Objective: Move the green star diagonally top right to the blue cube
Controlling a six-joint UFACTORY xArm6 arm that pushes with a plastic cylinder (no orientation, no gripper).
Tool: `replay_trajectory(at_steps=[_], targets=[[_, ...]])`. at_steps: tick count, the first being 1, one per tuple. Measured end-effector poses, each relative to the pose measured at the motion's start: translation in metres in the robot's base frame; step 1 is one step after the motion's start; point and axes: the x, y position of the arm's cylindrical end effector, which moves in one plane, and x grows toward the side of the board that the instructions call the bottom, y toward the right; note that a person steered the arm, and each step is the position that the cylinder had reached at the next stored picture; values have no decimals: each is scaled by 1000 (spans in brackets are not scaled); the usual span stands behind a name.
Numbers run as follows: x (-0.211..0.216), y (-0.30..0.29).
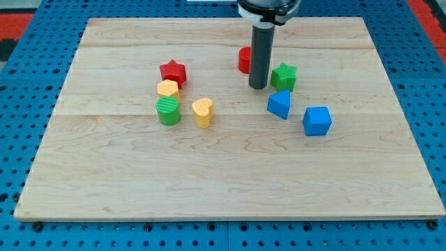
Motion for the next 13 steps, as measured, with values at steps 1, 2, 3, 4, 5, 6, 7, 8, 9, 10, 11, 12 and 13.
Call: replay_trajectory(at_steps=[1, 2, 3, 4, 5, 6, 7, 8, 9, 10, 11, 12, 13], targets=[[-3, 1], [-18, -5], [-20, 52], [-20, 67], [-20, 65], [-20, 55], [-20, 55], [-20, 55], [-22, 57], [-20, 73], [-19, 98], [-24, -8], [-3, -88]])
